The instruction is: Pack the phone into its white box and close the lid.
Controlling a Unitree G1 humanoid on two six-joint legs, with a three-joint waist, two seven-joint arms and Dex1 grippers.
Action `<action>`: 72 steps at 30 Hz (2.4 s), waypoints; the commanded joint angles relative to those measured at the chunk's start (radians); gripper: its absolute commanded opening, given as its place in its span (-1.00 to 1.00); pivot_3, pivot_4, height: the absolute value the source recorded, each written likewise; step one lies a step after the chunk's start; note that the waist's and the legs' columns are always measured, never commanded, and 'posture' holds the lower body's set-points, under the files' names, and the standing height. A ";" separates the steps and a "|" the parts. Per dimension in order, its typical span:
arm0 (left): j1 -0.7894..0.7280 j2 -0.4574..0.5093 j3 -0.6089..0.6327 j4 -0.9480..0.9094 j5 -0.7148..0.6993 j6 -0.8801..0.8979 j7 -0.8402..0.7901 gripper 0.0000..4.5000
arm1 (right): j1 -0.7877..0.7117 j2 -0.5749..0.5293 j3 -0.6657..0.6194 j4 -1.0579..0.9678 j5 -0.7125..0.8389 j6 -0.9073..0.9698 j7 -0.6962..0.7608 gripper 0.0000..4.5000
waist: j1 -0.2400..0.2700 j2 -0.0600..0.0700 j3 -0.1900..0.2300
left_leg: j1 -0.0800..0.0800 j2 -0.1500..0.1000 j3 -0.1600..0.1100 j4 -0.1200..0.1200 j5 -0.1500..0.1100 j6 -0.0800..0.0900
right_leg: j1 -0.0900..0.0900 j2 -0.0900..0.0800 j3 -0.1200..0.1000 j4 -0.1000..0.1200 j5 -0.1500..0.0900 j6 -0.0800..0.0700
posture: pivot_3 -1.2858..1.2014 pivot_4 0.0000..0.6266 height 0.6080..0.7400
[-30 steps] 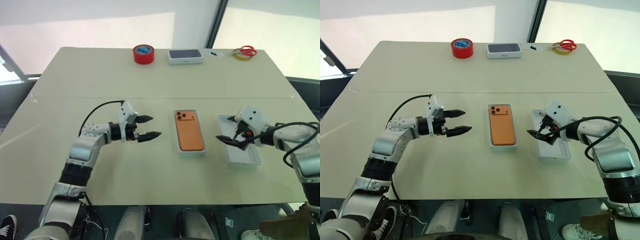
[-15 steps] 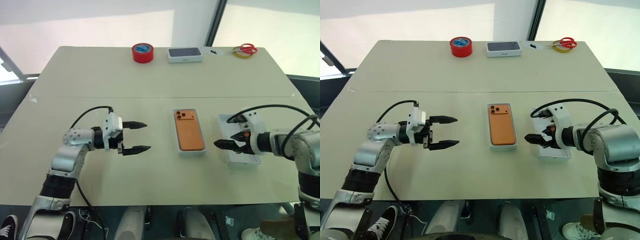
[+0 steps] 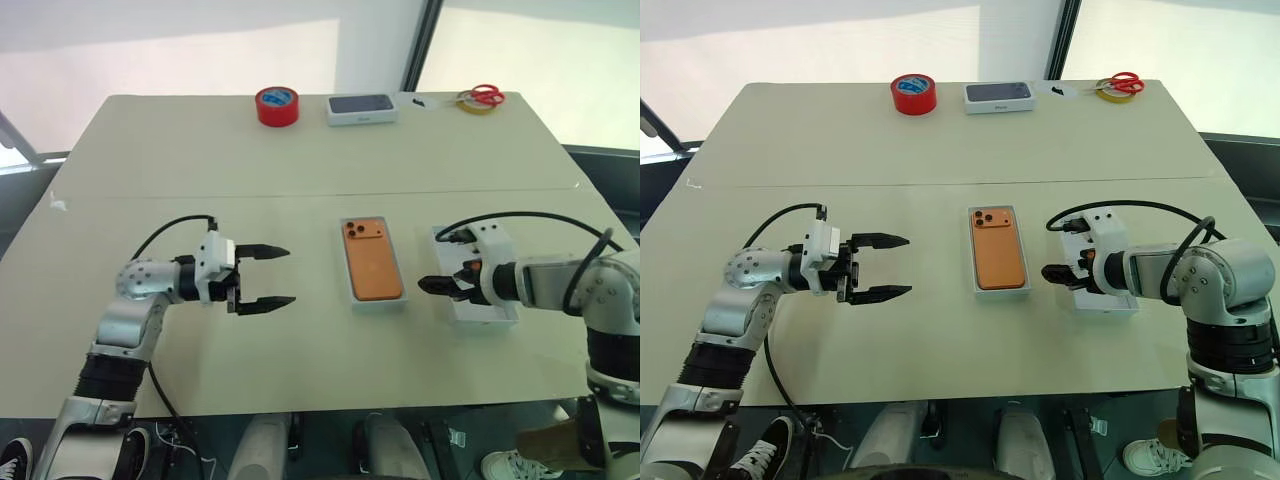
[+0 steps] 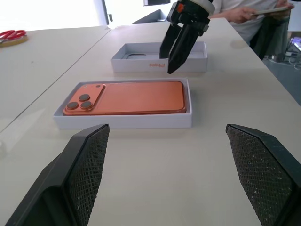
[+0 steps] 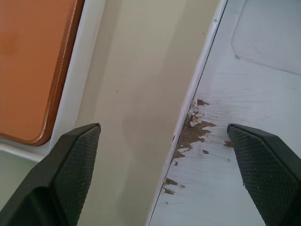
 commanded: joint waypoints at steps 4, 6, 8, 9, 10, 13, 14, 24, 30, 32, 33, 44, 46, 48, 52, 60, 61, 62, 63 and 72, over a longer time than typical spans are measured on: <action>0.003 -0.010 0.005 -0.057 -0.018 -0.006 0.022 0.87 | 0.030 0.020 -0.002 -0.008 0.072 0.007 -0.162 0.18 | 0.001 0.000 0.000 | 0.000 0.000 0.000 0.001 0.000 0.000 | 0.000 0.000 0.000 0.000 0.000 0.000 | 0.03 -0.52 0.92; 0.003 -0.011 0.006 -0.056 -0.016 -0.007 0.024 0.87 | 0.029 0.030 -0.008 -0.004 0.083 0.007 -0.193 -0.25 | 0.000 0.000 0.000 | 0.000 0.000 0.000 0.001 0.000 0.000 | 0.000 0.000 0.000 0.000 0.000 0.000 | 0.03 -0.52 0.92; -0.001 -0.014 0.005 -0.053 -0.015 -0.007 0.029 0.87 | 0.018 0.046 -0.011 -0.001 0.087 0.007 -0.218 -0.73 | 0.000 0.000 0.000 | 0.000 0.000 0.000 0.001 0.000 0.001 | 0.000 0.000 0.000 0.000 0.000 0.000 | 0.03 -0.52 0.92; -0.003 -0.016 0.004 -0.052 -0.013 -0.009 0.031 0.87 | 0.012 0.051 -0.010 -0.005 0.084 0.007 -0.226 -0.97 | 0.000 -0.001 -0.001 | 0.000 0.000 0.000 0.001 0.000 0.001 | 0.000 0.000 0.000 0.000 0.000 0.000 | 0.03 -0.52 0.92; -0.005 -0.016 0.004 -0.051 -0.012 -0.009 0.033 0.87 | 0.008 0.053 -0.009 -0.011 0.079 0.007 -0.234 -0.99 | 0.000 -0.001 -0.001 | 0.000 0.000 0.000 0.001 0.000 0.001 | 0.001 0.000 0.000 0.000 0.000 0.000 | 0.03 -0.52 0.92; -0.011 -0.016 0.006 -0.048 -0.014 -0.001 0.039 0.87 | -0.022 0.065 -0.026 -0.014 0.042 0.007 -0.244 -0.99 | 0.000 -0.001 -0.001 | 0.000 0.000 0.000 0.002 0.000 0.001 | 0.001 0.000 0.000 0.000 0.000 0.000 | 0.03 -0.52 0.92; -0.013 -0.017 0.008 -0.045 -0.014 0.006 0.047 0.87 | -0.050 0.088 -0.056 -0.009 0.019 0.002 -0.243 -0.99 | 0.000 -0.001 -0.001 | 0.000 0.000 0.000 0.002 0.000 0.001 | 0.001 0.000 0.000 0.000 0.000 0.000 | 0.03 -0.52 0.92; -0.023 -0.098 0.017 -0.007 -0.019 0.092 0.191 0.47 | -0.163 0.195 -0.001 -0.024 -0.052 -0.460 0.193 -1.00 | 0.001 0.001 0.000 | 0.000 0.000 0.000 0.001 0.000 0.002 | 0.000 0.002 0.000 0.001 0.000 0.001 | 0.03 -0.52 0.92; -0.026 -0.149 0.056 -0.048 -0.051 0.129 0.304 -0.94 | -0.123 0.400 -0.056 0.014 0.017 -0.594 0.252 -1.00 | 0.002 0.000 0.000 | 0.000 0.000 0.000 0.003 0.001 0.002 | 0.002 0.002 0.000 0.006 0.001 0.002 | 0.03 -0.52 0.92; -0.028 -0.163 0.072 -0.067 -0.064 0.138 0.339 -0.97 | -0.109 0.494 -0.086 0.000 0.133 -0.578 0.237 -1.00 | 0.002 0.000 0.000 | 0.000 0.000 0.000 0.003 0.001 0.002 | 0.000 0.002 0.000 0.006 0.001 0.002 | 0.03 -0.52 0.92; -0.029 -0.169 0.079 -0.074 -0.066 0.141 0.357 -0.97 | -0.102 0.525 -0.095 -0.007 0.172 -0.569 0.229 -1.00 | 0.001 0.000 0.000 | 0.000 0.000 0.000 0.003 0.001 0.002 | 0.000 0.002 0.000 0.006 0.001 0.002 | 0.03 -0.52 0.92; 0.049 -0.126 0.057 -0.209 -0.117 0.207 0.316 -0.97 | 0.075 0.508 -0.007 0.079 0.683 -0.329 -0.029 -1.00 | -0.001 0.001 0.000 | 0.001 0.000 0.000 0.002 -0.001 -0.002 | -0.001 0.002 0.000 0.005 0.000 0.001 | 0.03 -0.52 0.92; 0.058 -0.126 0.049 -0.213 -0.114 0.206 0.314 -0.97 | 0.072 0.496 0.012 0.119 0.699 -0.335 -0.055 -1.00 | -0.002 0.001 0.000 | 0.001 0.000 0.000 0.002 -0.001 -0.002 | -0.001 0.002 0.001 0.005 0.000 0.001 | 0.03 -0.52 0.92; 0.065 -0.124 0.036 -0.206 -0.093 0.192 0.313 -0.97 | 0.047 0.495 0.014 0.170 0.689 -0.355 -0.063 -1.00 | -0.002 0.001 0.000 | 0.000 0.000 0.000 0.001 -0.001 -0.002 | -0.002 0.002 0.001 0.005 0.000 0.001 | 0.03 -0.52 0.92; 0.068 -0.136 0.012 -0.182 -0.039 0.147 0.328 -0.97 | 0.005 0.471 0.021 0.264 0.646 -0.353 -0.045 -1.00 | 0.000 0.001 0.000 | 0.000 0.000 0.000 0.001 0.000 0.000 | -0.002 0.002 0.001 0.005 0.000 0.001 | 0.03 -0.52 0.92; 0.068 -0.188 -0.035 -0.110 0.021 0.091 0.351 -0.97 | -0.017 0.396 0.041 0.301 0.466 -0.380 0.071 -1.00 | 0.001 0.001 -0.001 | 0.001 0.000 0.000 0.002 0.000 0.000 | -0.001 0.001 0.001 0.004 0.000 0.001 | 0.03 -0.52 0.92; 0.068 -0.189 -0.040 -0.095 0.029 0.080 0.350 -0.97 | -0.013 0.388 0.044 0.295 0.445 -0.385 0.086 -1.00 | 0.001 0.001 -0.001 | 0.001 0.000 0.000 0.002 0.000 0.000 | -0.001 0.001 0.001 0.004 0.000 0.001 | 0.03 -0.52 0.92; 0.065 -0.193 -0.044 -0.075 0.037 0.068 0.351 -0.97 | -0.009 0.384 0.044 0.293 0.433 -0.387 0.099 -1.00 | 0.000 0.002 -0.001 | 0.001 0.000 0.000 0.002 0.000 0.000 | -0.001 0.001 0.001 0.004 0.000 0.001 | 0.03 -0.52 0.92; 0.061 -0.200 -0.046 -0.058 0.043 0.058 0.353 -0.97 | -0.007 0.385 0.033 0.303 0.445 -0.379 0.106 -1.00 | 0.000 0.002 -0.002 | 0.001 0.000 0.000 0.002 0.000 0.000 | -0.001 0.001 0.001 0.004 0.000 0.001 | 0.03 -0.52 0.92; -0.063 -0.329 -0.135 0.112 0.127 -0.023 0.363 -1.00 | -0.011 0.295 -0.019 0.294 0.313 -0.422 0.191 0.35 | 0.011 0.002 -0.002 | -0.001 0.000 0.000 0.003 -0.001 0.001 | -0.001 0.001 0.001 0.003 0.001 0.001 | 0.03 -0.52 0.92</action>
